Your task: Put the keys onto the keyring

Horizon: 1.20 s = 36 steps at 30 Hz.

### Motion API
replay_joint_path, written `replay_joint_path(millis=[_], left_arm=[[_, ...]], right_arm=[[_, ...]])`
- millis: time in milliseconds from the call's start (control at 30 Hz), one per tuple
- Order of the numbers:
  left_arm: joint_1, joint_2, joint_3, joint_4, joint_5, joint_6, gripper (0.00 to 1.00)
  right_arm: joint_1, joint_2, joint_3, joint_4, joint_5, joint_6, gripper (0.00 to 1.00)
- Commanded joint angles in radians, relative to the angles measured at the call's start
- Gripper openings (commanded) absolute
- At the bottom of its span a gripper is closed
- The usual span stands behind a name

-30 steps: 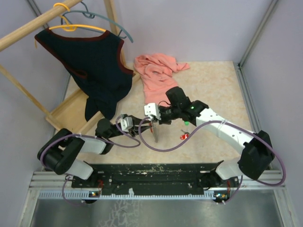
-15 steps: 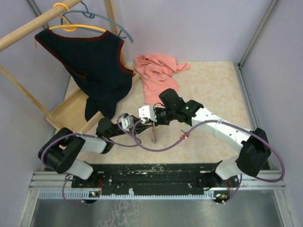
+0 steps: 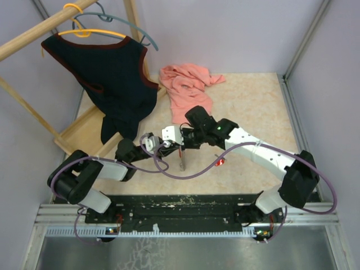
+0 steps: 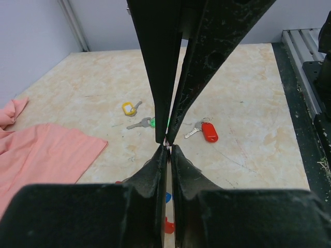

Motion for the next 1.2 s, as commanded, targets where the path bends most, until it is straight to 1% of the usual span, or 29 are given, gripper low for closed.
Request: replay_joint_path(millis=[0, 133, 200, 267, 333, 400, 467, 600, 700, 733, 800, 867, 933, 1000, 1167], left_arm=[[-0.002, 0.006, 0.023, -0.005, -0.013, -0.009, 0.09], [-0.002, 0.003, 0.023, -0.014, -0.014, -0.005, 0.00], [-0.002, 0.004, 0.018, -0.014, -0.013, -0.002, 0.00], [-0.002, 0.007, 0.012, -0.008, -0.016, 0.001, 0.00], [-0.003, 0.012, 0.002, 0.013, -0.022, 0.000, 0.00], [-0.002, 0.014, -0.008, 0.039, -0.035, -0.009, 0.00], [-0.001, 0.015, -0.017, 0.053, -0.043, -0.012, 0.00], [0.003, 0.013, -0.030, 0.078, -0.069, -0.024, 0.00], [0.010, 0.007, -0.044, 0.092, -0.083, -0.033, 0.00], [0.013, 0.006, -0.048, 0.097, -0.091, -0.039, 0.00], [0.023, 0.010, -0.051, 0.112, -0.098, -0.057, 0.00], [0.033, 0.017, -0.057, 0.135, -0.097, -0.076, 0.00], [0.041, 0.021, -0.061, 0.154, -0.089, -0.089, 0.00], [0.046, 0.021, -0.064, 0.156, -0.089, -0.094, 0.00], [0.054, 0.009, -0.068, 0.154, -0.079, -0.097, 0.00]], right_arm=[[0.018, -0.001, 0.055, 0.027, 0.007, 0.016, 0.00], [0.023, -0.002, 0.052, 0.030, 0.004, 0.021, 0.00], [0.022, -0.011, 0.041, 0.047, 0.021, 0.038, 0.01], [0.022, -0.029, 0.023, 0.077, 0.039, 0.073, 0.09], [0.023, -0.057, -0.002, 0.123, 0.067, 0.123, 0.15], [0.021, -0.105, -0.046, 0.194, 0.104, 0.186, 0.23], [0.021, -0.151, -0.100, 0.268, 0.148, 0.251, 0.28], [0.022, -0.229, -0.210, 0.401, 0.273, 0.413, 0.33], [0.020, -0.266, -0.286, 0.491, 0.437, 0.585, 0.38], [0.018, -0.273, -0.302, 0.494, 0.480, 0.634, 0.38], [0.001, -0.282, -0.331, 0.487, 0.505, 0.726, 0.38], [-0.034, -0.280, -0.366, 0.464, 0.500, 0.812, 0.39], [-0.088, -0.275, -0.399, 0.426, 0.509, 0.946, 0.38], [-0.146, -0.276, -0.437, 0.399, 0.470, 1.043, 0.37], [-0.218, -0.302, -0.540, 0.354, 0.489, 1.167, 0.38]])
